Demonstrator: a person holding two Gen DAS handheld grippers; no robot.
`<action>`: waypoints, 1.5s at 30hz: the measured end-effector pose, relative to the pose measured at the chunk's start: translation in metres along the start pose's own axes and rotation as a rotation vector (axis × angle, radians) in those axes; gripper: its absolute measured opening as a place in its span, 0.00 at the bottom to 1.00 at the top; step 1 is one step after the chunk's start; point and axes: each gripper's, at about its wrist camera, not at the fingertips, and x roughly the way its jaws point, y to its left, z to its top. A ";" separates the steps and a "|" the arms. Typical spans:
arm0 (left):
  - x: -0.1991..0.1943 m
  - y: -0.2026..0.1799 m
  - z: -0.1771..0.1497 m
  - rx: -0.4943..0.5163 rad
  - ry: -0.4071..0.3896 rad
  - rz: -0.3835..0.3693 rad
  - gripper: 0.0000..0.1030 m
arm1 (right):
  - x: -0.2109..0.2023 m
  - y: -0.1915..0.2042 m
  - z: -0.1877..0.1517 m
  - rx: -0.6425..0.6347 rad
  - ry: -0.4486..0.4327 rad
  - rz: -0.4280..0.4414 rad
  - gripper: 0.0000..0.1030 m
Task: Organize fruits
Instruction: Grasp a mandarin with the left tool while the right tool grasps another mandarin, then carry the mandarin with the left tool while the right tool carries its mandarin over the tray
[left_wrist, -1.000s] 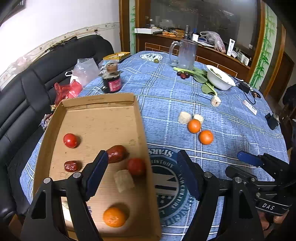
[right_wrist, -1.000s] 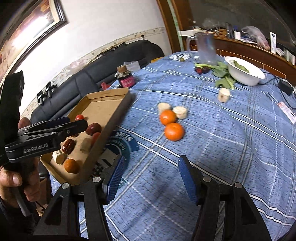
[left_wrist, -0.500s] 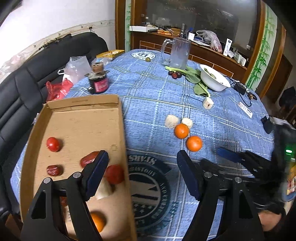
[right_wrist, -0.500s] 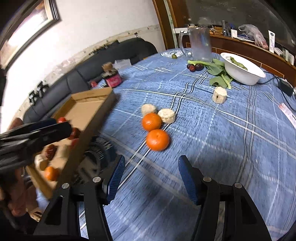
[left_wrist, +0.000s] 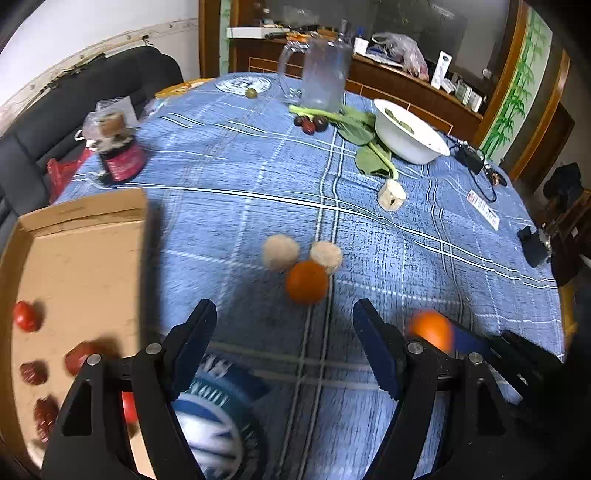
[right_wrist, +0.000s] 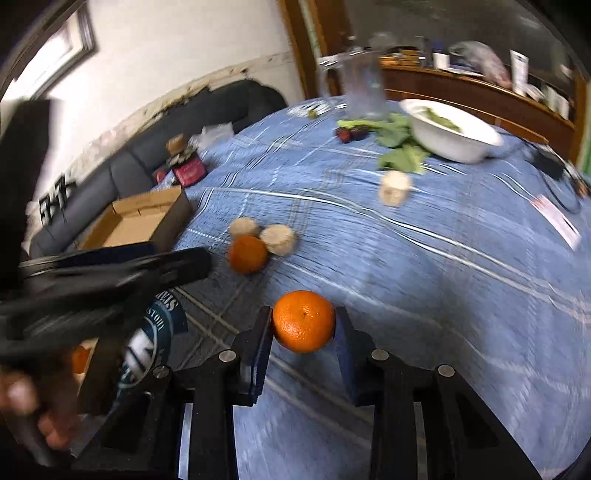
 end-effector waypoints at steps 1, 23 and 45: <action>0.008 -0.004 0.001 0.005 0.015 0.004 0.74 | -0.007 -0.004 -0.003 0.018 -0.009 0.003 0.33; -0.006 -0.016 -0.029 0.066 -0.100 0.095 0.26 | -0.063 0.000 -0.044 0.065 -0.058 0.030 0.32; -0.086 0.019 -0.065 0.017 -0.256 0.149 0.26 | -0.069 0.047 -0.054 -0.021 -0.054 0.065 0.32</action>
